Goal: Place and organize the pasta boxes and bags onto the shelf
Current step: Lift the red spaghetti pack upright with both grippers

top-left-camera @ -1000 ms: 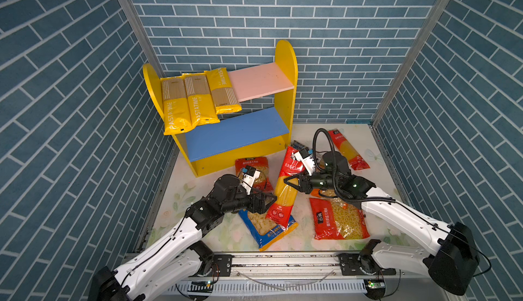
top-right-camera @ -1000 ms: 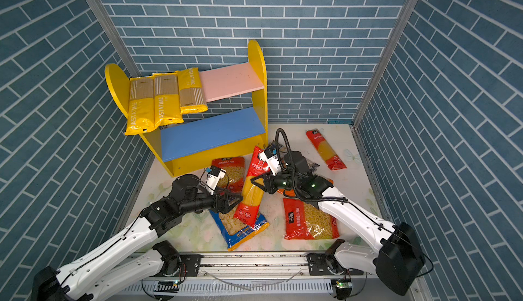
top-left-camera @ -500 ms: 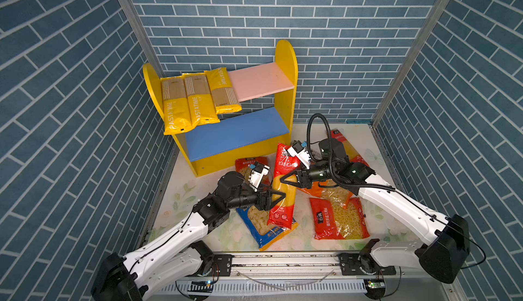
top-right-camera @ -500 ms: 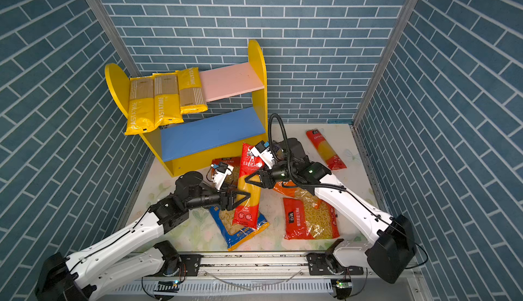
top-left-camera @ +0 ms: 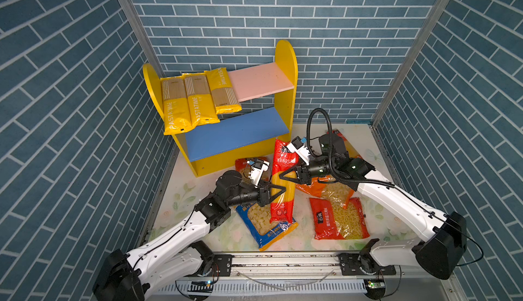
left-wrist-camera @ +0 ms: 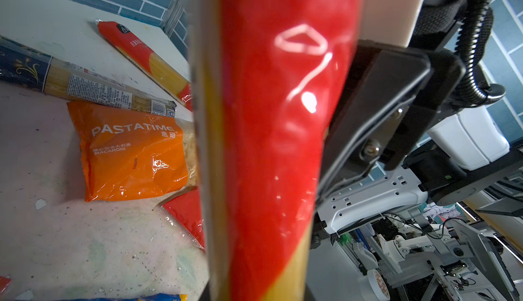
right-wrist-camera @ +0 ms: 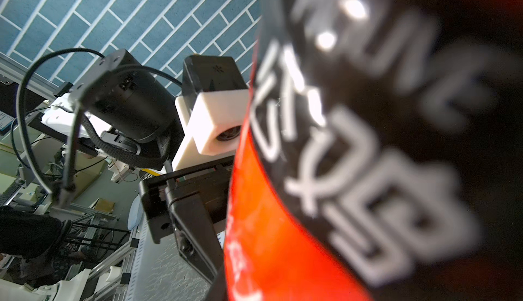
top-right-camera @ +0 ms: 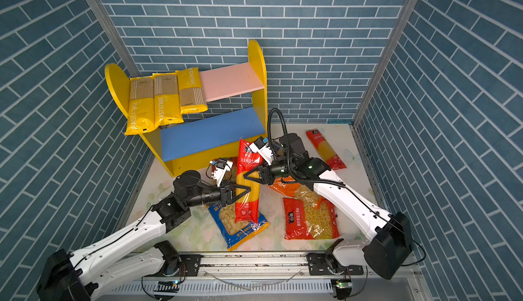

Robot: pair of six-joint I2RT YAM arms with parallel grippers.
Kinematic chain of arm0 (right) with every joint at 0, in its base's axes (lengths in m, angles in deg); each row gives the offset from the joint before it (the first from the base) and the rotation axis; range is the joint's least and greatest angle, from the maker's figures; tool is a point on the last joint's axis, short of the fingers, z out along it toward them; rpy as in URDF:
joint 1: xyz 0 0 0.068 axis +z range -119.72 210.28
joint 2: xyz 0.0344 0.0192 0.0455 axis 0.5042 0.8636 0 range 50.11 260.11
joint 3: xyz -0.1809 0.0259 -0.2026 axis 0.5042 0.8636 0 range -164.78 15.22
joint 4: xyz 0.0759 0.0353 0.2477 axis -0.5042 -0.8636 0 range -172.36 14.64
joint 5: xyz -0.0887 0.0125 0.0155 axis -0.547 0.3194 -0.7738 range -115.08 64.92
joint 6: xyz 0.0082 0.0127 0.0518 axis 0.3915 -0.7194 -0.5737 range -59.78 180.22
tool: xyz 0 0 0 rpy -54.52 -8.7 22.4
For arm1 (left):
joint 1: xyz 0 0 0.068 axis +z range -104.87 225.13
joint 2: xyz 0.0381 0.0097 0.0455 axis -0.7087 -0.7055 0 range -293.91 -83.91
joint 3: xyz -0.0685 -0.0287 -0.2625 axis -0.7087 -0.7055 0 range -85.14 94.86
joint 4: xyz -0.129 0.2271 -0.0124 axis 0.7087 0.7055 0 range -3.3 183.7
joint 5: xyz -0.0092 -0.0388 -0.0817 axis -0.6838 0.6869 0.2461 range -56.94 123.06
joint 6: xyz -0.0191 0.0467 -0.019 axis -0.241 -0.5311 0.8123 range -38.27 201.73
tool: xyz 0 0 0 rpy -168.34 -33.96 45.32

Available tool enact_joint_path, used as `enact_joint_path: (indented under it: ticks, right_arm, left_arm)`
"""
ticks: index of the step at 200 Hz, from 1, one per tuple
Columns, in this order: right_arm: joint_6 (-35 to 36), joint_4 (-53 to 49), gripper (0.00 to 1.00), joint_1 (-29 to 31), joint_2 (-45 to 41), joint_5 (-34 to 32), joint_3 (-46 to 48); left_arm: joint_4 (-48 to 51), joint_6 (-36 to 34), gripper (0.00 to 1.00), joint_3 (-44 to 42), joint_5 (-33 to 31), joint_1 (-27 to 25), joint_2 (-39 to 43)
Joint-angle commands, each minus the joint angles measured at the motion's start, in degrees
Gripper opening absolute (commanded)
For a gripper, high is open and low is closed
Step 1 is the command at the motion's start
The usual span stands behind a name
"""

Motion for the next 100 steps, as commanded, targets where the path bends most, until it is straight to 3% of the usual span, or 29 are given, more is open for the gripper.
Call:
enact_joint_path:
  ticks: [1,31,70,89,100]
  right_arm:
    - [-5.0,9.57,0.39,-0.01,-3.21,1.81,1.18]
    - [-10.54,14.35,0.5,-3.45,-6.04,-0.21,6.2]
    - [-19.87,23.63,0.58,-8.02,-9.79,-1.52,13.24]
    - [-23.84,26.65,0.59,-8.87,-10.7,-4.55,16.65]
    - [-26.83,28.16,0.59,-9.2,-11.88,-9.89,19.61]
  left_arm:
    - [-5.77,1.24,0.21,-0.99,-1.46,-0.24,-1.03]
    - [-10.53,3.88,0.17,-2.04,-1.92,-0.23,-1.61]
    - [-13.0,5.17,0.05,-2.4,-4.44,-0.24,-2.44]
    - [-15.66,6.6,0.04,-2.74,-5.75,-0.27,-3.18]
    - [-16.49,6.87,0.03,-2.68,-7.51,-0.25,-3.3]
